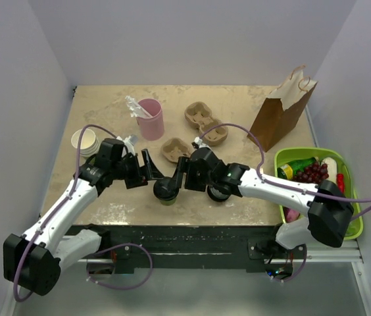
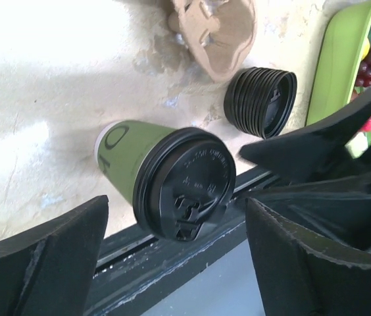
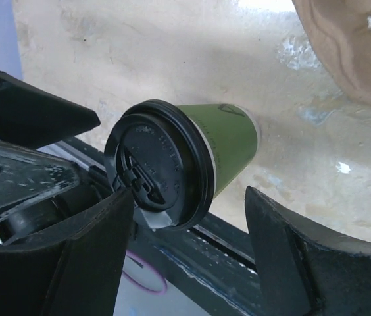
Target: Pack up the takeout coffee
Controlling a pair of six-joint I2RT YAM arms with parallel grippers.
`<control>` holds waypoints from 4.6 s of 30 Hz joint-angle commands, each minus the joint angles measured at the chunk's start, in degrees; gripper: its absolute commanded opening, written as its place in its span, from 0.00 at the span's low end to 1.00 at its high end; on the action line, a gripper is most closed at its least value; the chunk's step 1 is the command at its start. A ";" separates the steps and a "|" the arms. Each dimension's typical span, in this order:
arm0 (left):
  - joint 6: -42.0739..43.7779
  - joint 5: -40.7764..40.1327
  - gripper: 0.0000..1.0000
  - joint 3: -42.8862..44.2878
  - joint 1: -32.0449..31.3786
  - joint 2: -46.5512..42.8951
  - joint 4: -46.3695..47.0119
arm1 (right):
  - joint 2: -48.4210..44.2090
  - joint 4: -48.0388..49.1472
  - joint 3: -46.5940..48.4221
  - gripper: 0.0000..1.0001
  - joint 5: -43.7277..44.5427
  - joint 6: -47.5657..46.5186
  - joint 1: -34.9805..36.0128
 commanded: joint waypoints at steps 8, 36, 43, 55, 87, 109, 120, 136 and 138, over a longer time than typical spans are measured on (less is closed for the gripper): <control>1.88 1.70 0.75 -3.76 -0.14 2.09 7.45 | 2.87 11.31 -4.04 0.68 -6.33 12.41 0.83; -9.20 -8.93 0.52 -13.51 -5.06 -8.10 5.61 | 3.41 15.17 -7.20 0.34 -7.57 18.83 1.27; -11.39 -8.15 0.53 -15.01 -5.33 -10.47 5.35 | 5.25 23.43 -8.53 0.13 -9.49 19.45 1.27; -10.26 -5.24 0.60 -16.15 -5.41 -16.36 0.78 | 16.14 -8.69 15.89 0.08 -7.83 -10.75 -1.10; -7.17 -5.51 0.71 -9.21 -5.15 -7.75 3.94 | 16.33 -8.38 17.93 0.56 -11.43 -12.37 -1.72; -7.88 -5.42 0.61 -12.37 -5.15 -3.80 9.30 | 15.10 -0.74 8.89 0.25 -18.63 -11.50 -1.81; -7.44 -6.47 0.63 -12.37 -5.15 -5.29 8.95 | 5.26 10.24 -7.02 0.00 -20.04 2.82 -1.81; -7.00 -4.01 0.68 -13.69 -5.06 -9.33 9.74 | -3.62 7.36 -6.68 0.55 -13.37 3.19 -1.72; -6.56 -3.31 0.70 -13.08 -5.06 -9.94 9.31 | -3.97 7.53 -6.77 0.60 -13.45 2.31 -1.72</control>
